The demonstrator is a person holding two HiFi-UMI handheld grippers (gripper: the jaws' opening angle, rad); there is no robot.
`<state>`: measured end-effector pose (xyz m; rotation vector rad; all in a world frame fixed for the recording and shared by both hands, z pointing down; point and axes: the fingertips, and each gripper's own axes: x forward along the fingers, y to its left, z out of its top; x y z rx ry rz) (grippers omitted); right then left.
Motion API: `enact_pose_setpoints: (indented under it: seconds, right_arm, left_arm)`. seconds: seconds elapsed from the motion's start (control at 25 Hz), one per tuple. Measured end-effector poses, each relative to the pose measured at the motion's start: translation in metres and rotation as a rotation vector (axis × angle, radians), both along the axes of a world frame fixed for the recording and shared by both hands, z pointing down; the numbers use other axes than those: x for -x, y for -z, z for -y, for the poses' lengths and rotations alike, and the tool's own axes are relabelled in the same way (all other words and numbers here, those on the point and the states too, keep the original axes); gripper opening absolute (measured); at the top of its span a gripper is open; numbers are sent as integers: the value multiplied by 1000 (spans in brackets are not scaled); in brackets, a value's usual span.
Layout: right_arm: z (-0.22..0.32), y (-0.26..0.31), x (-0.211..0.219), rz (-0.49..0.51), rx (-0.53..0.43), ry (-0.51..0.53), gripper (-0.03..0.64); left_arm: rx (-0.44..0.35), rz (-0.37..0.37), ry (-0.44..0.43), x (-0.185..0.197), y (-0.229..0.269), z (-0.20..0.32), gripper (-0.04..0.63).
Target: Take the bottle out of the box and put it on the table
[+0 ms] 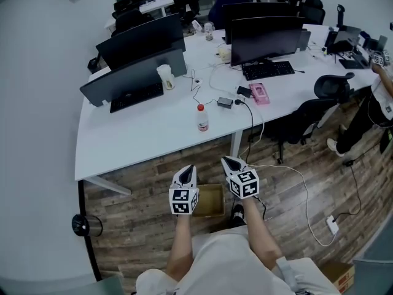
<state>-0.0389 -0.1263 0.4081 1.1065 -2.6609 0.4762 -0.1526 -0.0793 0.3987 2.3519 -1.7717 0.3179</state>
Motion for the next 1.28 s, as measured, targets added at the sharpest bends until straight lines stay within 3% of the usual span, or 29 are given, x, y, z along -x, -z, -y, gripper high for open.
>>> enact_pose_setpoints:
  seconds: [0.48, 0.68, 1.28]
  right_arm:
    - [1, 6, 3, -7, -8, 9, 40]
    - [0, 3, -2, 35, 7, 11, 40]
    - [0, -7, -8, 6, 30, 7, 40]
  left_arm:
    - [-15, -1, 12, 3, 10, 5, 14]
    - [-15, -17, 1, -4, 9, 8, 14]
    - [-15, -34, -12, -10, 8, 11, 14]
